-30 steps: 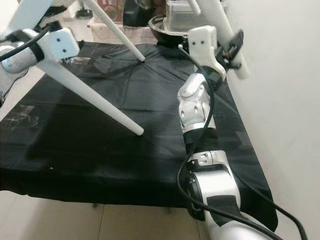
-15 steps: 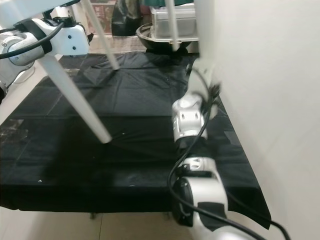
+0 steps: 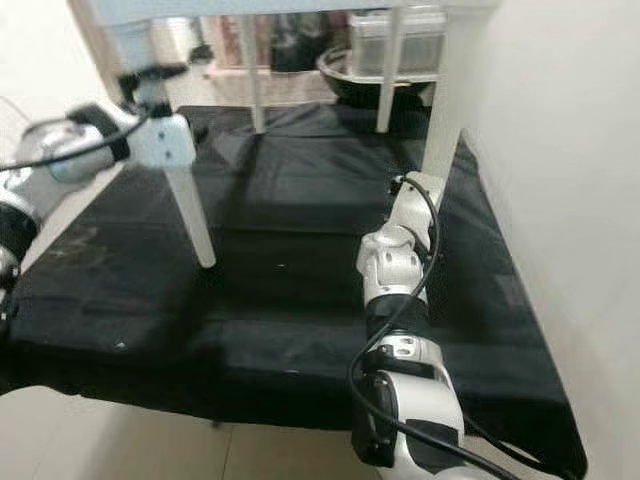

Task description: Building children table

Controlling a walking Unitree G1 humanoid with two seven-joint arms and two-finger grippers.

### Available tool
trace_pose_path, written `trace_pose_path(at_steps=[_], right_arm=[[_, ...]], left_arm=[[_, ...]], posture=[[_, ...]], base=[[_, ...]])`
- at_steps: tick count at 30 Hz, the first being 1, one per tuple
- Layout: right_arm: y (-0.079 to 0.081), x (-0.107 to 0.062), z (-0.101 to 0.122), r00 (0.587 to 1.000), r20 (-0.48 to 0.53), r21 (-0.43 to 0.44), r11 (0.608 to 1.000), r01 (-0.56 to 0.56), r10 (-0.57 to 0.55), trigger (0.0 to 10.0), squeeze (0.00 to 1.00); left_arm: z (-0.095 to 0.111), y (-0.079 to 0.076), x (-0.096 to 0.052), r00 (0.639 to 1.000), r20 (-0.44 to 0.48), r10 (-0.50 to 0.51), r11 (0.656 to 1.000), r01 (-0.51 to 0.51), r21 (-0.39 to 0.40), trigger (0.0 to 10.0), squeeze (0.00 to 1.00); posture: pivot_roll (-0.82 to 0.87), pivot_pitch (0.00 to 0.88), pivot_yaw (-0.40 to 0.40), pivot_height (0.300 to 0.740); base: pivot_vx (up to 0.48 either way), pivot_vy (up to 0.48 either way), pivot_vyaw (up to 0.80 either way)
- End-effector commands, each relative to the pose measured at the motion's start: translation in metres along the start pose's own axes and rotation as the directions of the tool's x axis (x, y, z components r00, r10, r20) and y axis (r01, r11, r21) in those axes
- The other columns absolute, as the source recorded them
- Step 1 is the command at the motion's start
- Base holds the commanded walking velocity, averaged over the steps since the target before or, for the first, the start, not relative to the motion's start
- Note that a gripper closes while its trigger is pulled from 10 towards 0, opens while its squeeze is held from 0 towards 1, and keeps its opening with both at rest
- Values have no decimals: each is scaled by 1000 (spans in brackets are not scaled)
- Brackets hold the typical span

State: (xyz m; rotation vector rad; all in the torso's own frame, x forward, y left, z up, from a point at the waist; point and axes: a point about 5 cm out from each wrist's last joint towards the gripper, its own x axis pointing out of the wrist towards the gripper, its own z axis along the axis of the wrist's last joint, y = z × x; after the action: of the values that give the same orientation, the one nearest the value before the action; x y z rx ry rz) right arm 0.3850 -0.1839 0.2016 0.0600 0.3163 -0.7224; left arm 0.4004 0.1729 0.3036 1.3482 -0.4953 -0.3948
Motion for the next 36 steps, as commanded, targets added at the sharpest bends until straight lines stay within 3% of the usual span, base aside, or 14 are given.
trace_pose_path(at_steps=[1, 9, 10, 13, 16, 20, 21, 23, 27, 31, 32, 33, 35, 36], right_arm=[[-14, 9, -44, 976, -208, -74, 996, 54, -69, 9882, 0], [-15, 7, -45, 974, -218, -32, 998, 52, -58, 10000, 35], [-15, 7, -45, 977, -208, -27, 999, 47, -51, 10000, 1000], [-15, 7, -44, 978, -201, -24, 999, 43, -47, 10000, 1000], [-15, 3, -41, 989, -148, -34, 999, 22, -27, 10000, 1000], [-16, 0, -40, 993, -120, -44, 999, 13, -19, 10000, 1000], [-18, -4, -38, 996, -88, -54, 999, -2, -2, 10000, 0], [-18, -4, -38, 996, -88, -54, 999, -2, -2, 10000, 0], [-20, -17, -42, 997, -22, -32, 996, -80, 79, 10000, 0], [-22, -34, -52, 971, 151, -116, 978, -171, 187, 10000, 0], [-22, -34, -52, 971, 151, -116, 978, -171, 187, 10000, 0], [-23, -41, -60, 947, 184, -157, 959, -235, 262, 10000, 0], [-23, -41, -60, 947, 184, -157, 959, -235, 262, 10000, 0], [-22, -51, -68, 904, 208, -176, 923, -342, 374, 10000, 0]], left_arm=[[-3, -26, -4, 996, 2, -94, 995, 94, -26, 10000, 0], [6, -47, -4, 991, 67, -117, 990, 121, -65, 10000, 0], [8, -50, -5, 991, 80, -104, 991, 110, -81, 10000, 0], [10, -52, -5, 991, 90, -95, 991, 103, -90, 10000, 0], [18, -63, -10, 993, 119, -3, 978, 28, -208, 10000, 0], [23, -69, -14, 992, 121, 44, 963, -10, -268, 10000, 0], [29, -76, -19, 989, 128, 69, 953, -28, -301, 10000, 0], [29, -76, -19, 989, 128, 69, 953, -28, -301, 10000, 0], [46, -94, -33, 984, 98, 151, 901, -96, -422, 10000, 0], [65, -121, -58, 981, 6, 192, 789, -150, -595, 10000, 0], [65, -121, -58, 981, 6, 192, 789, -150, -595, 10000, 0], [69, -132, -66, 983, -42, 180, 735, -163, -658, 10000, 0], [69, -132, -66, 983, -42, 180, 735, -163, -658, 10000, 0], [73, -143, -76, 983, -86, 160, 678, -173, -714, 10000, 0]], posture=[[104, 101, 25, 740], [103, 103, 23, 740], [102, 100, 22, 740], [102, 100, 22, 740], [97, 95, 18, 740], [97, 93, 13, 740], [94, 94, 13, 740], [94, 94, 13, 740], [83, 80, 9, 740], [74, 67, 5, 740], [74, 67, 5, 740], [70, 61, 1, 740], [70, 61, 1, 740], [70, 55, -1, 740]], base=[[0, 0, 0], [0, 0, 0], [0, 0, 0], [0, 0, 0], [0, 0, 0], [0, 0, 0], [0, 0, 0], [0, 0, 0], [0, 0, 0], [0, 0, 0], [0, 0, 0], [0, 0, 0], [0, 0, 0], [0, 0, 0]])
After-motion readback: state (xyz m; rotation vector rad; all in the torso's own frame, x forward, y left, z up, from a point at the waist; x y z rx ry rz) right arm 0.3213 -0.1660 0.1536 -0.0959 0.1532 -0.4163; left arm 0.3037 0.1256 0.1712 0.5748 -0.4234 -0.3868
